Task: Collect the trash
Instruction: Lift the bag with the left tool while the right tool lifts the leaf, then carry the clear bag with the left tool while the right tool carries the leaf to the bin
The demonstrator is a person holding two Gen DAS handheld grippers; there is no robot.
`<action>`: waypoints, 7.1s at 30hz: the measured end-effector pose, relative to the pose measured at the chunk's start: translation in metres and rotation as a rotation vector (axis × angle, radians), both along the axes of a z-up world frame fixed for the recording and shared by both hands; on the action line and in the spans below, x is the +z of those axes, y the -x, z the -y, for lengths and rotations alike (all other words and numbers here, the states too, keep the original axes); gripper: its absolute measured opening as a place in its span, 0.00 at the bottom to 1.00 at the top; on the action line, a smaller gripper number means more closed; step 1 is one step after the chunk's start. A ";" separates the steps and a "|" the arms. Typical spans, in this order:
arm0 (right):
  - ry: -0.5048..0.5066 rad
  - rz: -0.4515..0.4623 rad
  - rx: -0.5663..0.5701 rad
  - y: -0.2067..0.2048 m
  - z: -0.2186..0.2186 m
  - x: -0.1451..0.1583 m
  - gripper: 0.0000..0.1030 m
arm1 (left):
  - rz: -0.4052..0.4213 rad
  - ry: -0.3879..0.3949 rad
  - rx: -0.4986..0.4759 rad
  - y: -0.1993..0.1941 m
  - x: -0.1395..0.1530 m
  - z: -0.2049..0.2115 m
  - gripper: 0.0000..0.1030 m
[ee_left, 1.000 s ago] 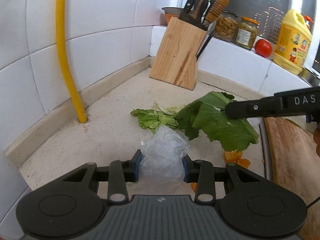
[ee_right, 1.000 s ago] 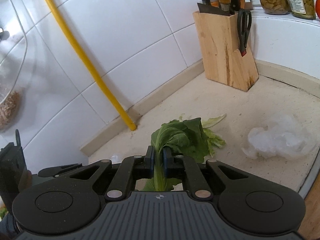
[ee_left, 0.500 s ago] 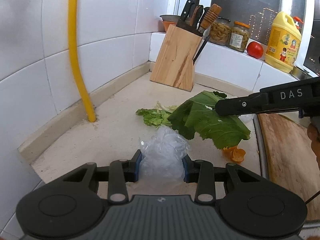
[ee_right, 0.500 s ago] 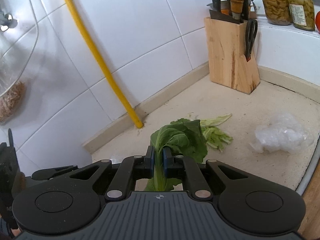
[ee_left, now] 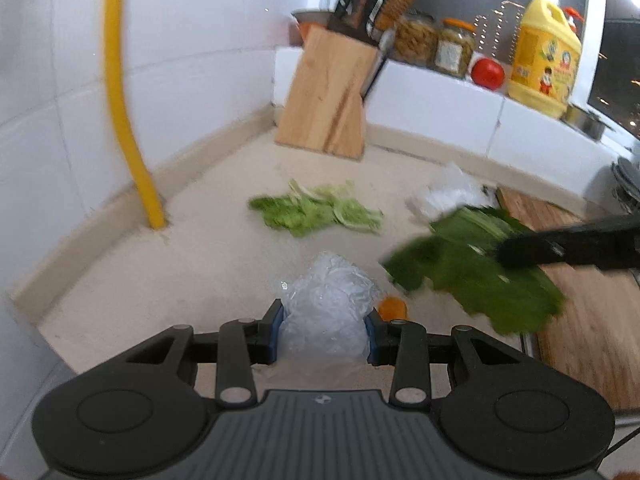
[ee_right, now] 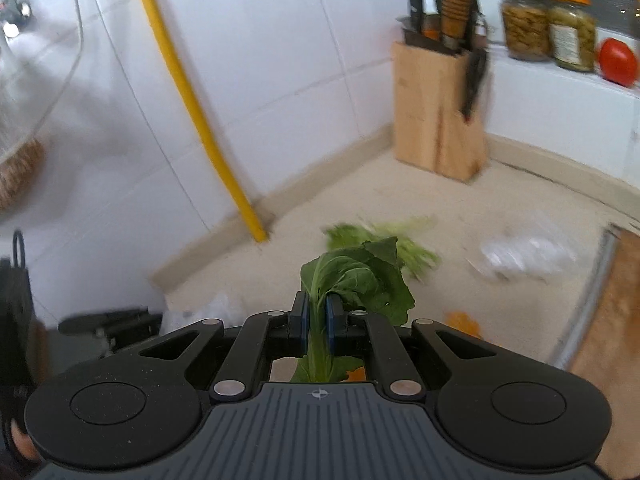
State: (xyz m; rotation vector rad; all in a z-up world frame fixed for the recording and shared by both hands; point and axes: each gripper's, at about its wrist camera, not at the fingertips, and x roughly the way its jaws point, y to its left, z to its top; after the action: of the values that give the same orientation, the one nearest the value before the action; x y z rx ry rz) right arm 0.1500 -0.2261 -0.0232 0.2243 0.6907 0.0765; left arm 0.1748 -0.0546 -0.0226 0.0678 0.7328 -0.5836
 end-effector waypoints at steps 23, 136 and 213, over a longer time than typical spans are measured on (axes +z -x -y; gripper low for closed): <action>0.148 -0.169 -0.024 0.031 -0.006 -0.061 0.79 | -0.030 -0.094 -0.077 0.000 -0.040 0.035 0.56; 0.157 0.013 -0.049 0.046 -0.056 -0.055 0.11 | 0.064 -0.007 0.065 0.061 -0.018 -0.031 0.23; 0.176 -0.184 0.471 -0.034 -0.261 -0.118 0.12 | -0.207 -0.063 0.599 0.075 -0.079 -0.230 0.24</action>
State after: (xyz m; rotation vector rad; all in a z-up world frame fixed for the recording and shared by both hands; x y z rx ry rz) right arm 0.1839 0.0344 -0.1412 -0.1059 0.9186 0.4481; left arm 0.1001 0.1750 -0.1015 -0.1534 0.9224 0.0071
